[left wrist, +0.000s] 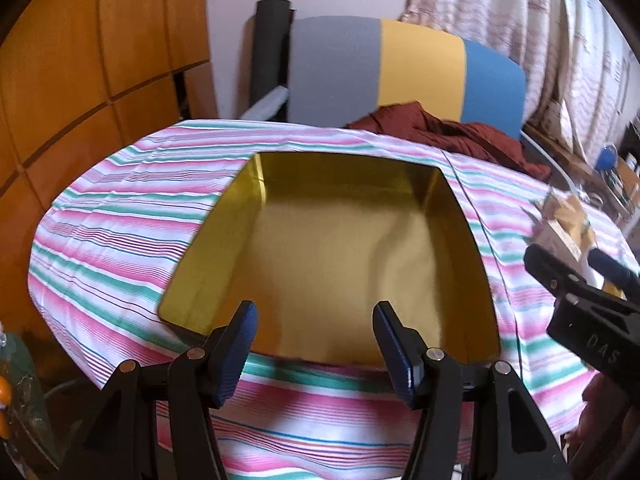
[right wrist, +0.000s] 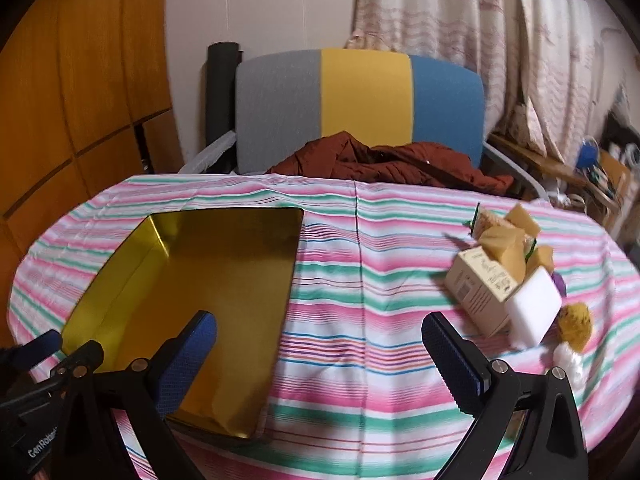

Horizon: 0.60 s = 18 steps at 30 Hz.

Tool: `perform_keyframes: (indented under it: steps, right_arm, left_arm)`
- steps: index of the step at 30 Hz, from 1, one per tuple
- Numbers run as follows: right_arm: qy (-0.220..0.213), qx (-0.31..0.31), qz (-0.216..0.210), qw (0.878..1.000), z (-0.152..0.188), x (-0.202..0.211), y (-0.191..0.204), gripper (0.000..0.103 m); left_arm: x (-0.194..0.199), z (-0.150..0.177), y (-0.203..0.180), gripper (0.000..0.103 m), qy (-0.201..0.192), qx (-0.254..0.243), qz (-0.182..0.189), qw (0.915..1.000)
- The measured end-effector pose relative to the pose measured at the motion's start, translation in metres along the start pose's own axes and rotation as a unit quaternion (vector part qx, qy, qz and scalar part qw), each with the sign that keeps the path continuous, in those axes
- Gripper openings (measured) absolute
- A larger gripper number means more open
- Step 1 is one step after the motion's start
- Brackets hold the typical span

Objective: Organize objects
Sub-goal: 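Move both tools from the gold tin tray toward the pile of items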

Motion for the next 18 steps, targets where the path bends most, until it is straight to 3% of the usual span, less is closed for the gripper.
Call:
perform_keyframes:
  steps: [6,10,14,18]
  right_arm:
    - [0.019,0.016,-0.006,1.0,0.016,0.0,-0.037,0.103]
    - [0.021,0.007,0.024,0.999,0.024,0.009,-0.085,0.103]
    - [-0.009,-0.001,0.072,0.997,0.023,0.027,-0.138,0.103]
    - [-0.014,-0.029,0.119,0.992,0.027,0.036,-0.201,0.103]
  left_arm:
    - [-0.001,0.013,-0.039,0.061,0.008,-0.047,0.022,0.9986]
    - [0.004,0.017,-0.065,0.061,0.004,-0.064,0.069,0.9955]
    - [0.01,0.018,-0.094,0.061,0.001,-0.07,0.13,0.989]
    - [0.015,0.019,-0.121,0.061,0.0,-0.111,0.132,0.985]
Point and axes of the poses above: each gripper's, at about its wrist camera, not at the fingertips, and x roughly against the way its jaws point, y to its left, z to its underside, the point moved 9 cm from there along -x, roughly the way its jaws point, and after that the axes turned 5 degrees about -x, right-handed, at the moved point
